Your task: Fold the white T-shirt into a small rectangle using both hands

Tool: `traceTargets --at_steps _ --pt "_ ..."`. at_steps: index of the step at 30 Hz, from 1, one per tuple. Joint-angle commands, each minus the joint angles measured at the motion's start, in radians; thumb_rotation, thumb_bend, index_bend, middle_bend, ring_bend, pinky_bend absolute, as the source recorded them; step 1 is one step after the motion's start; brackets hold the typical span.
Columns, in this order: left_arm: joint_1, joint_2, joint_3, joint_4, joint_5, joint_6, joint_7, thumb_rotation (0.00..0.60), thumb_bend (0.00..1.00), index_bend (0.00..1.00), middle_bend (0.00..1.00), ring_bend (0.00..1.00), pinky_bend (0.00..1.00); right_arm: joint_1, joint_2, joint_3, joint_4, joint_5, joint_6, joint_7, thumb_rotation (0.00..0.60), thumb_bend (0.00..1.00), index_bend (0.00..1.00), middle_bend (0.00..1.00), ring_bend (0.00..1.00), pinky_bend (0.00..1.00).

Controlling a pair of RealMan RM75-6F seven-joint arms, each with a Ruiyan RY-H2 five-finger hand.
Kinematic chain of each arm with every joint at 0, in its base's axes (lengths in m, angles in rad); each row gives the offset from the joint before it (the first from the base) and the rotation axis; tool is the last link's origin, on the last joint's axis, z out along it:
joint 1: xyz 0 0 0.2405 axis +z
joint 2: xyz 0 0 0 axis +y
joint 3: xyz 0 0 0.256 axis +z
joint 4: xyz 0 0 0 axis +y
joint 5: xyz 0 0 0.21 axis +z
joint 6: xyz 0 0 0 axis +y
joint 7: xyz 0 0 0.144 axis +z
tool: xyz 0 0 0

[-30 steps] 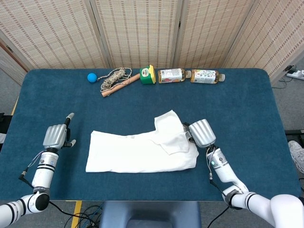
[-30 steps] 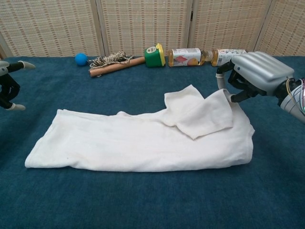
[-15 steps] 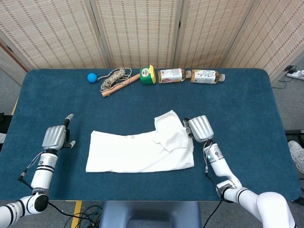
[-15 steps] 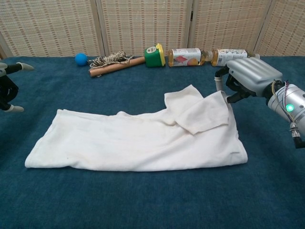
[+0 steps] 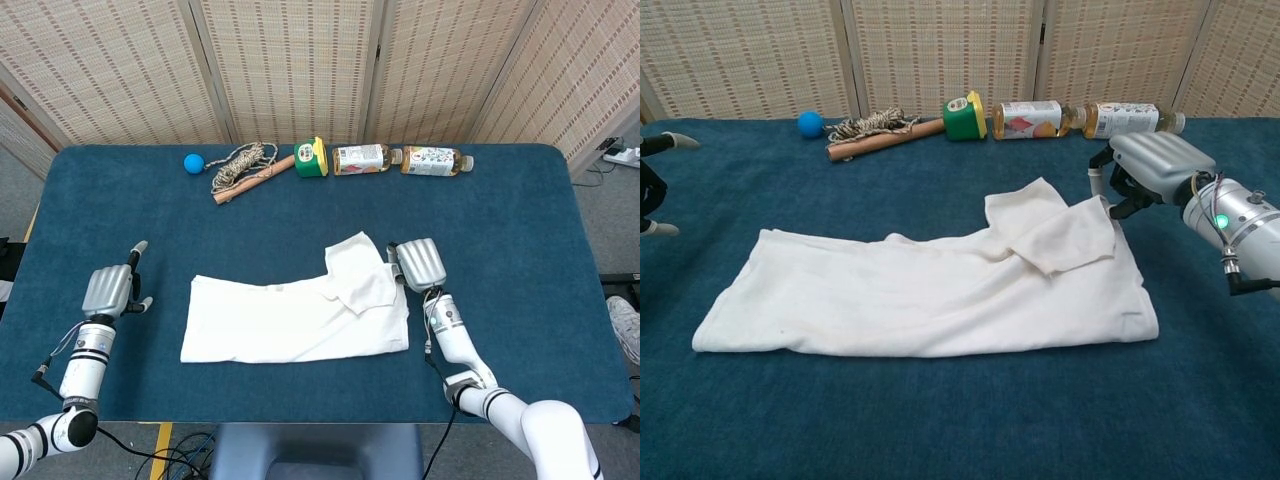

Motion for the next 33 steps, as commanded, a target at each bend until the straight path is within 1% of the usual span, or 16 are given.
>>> traceTargets --at_steps 1,10,12,15,17,19,23,26,29,30,33 --pt "0.002 0.001 0.0 0.001 0.001 -0.001 0.0 0.6 0.28 0.0 0.77 0.7 0.94 0.009 -0.005 0.006 0.007 0.01 -0.009 -0.006 0.6 0.55 0.82 0.94 0.96 1.0" --pt "0.006 0.001 -0.002 0.002 0.001 -0.004 0.003 0.6 0.28 0.0 0.77 0.7 0.94 0.027 -0.026 0.047 0.028 0.083 -0.063 -0.069 0.6 0.53 0.72 0.91 0.95 1.0" --pt "0.007 0.001 -0.004 0.003 0.0 -0.005 0.004 0.6 0.28 0.0 0.77 0.7 0.94 0.027 -0.026 0.053 0.025 0.099 -0.079 -0.083 0.6 0.52 0.65 0.91 0.95 1.0" --pt "0.007 -0.001 -0.005 0.005 -0.001 -0.006 0.005 0.6 0.28 0.0 0.77 0.7 0.94 0.028 -0.021 0.068 0.003 0.124 -0.094 -0.088 0.6 0.45 0.48 0.89 0.94 1.0" --pt "0.007 -0.002 -0.005 0.006 -0.001 -0.008 0.006 0.6 0.28 0.0 0.77 0.7 0.94 0.03 -0.012 0.079 -0.017 0.139 -0.103 -0.09 0.6 0.37 0.36 0.89 0.93 1.0" --pt "0.007 -0.002 -0.006 0.007 -0.001 -0.008 0.006 0.6 0.28 0.0 0.77 0.7 0.94 0.032 -0.006 0.082 -0.031 0.143 -0.101 -0.094 0.6 0.29 0.26 0.89 0.93 1.0" --pt "0.008 -0.003 -0.01 0.01 -0.003 -0.007 0.005 0.6 0.28 0.0 0.77 0.7 0.94 0.031 0.012 0.083 -0.067 0.147 -0.096 -0.094 0.6 0.16 0.13 0.88 0.93 1.0" --pt "0.011 -0.003 -0.012 0.012 -0.002 -0.005 0.003 0.6 0.28 0.0 0.77 0.7 0.94 0.026 0.035 0.081 -0.104 0.145 -0.088 -0.091 0.6 0.1 0.08 0.88 0.92 1.0" --pt "0.013 -0.001 -0.014 0.011 -0.003 -0.006 -0.003 0.6 0.28 0.0 0.77 0.7 0.94 0.014 0.069 0.072 -0.156 0.13 -0.065 -0.08 0.6 0.09 0.07 0.88 0.92 1.0" --pt "0.014 -0.001 -0.014 0.011 -0.003 -0.005 -0.004 0.6 0.27 0.0 0.77 0.7 0.94 0.009 0.082 0.065 -0.171 0.12 -0.053 -0.078 0.6 0.09 0.07 0.88 0.92 1.0" --pt "0.016 0.002 -0.015 0.011 -0.001 -0.006 -0.006 0.6 0.28 0.0 0.77 0.7 0.94 -0.012 0.128 0.044 -0.223 0.088 -0.015 -0.065 0.6 0.18 0.08 0.88 0.92 1.0"
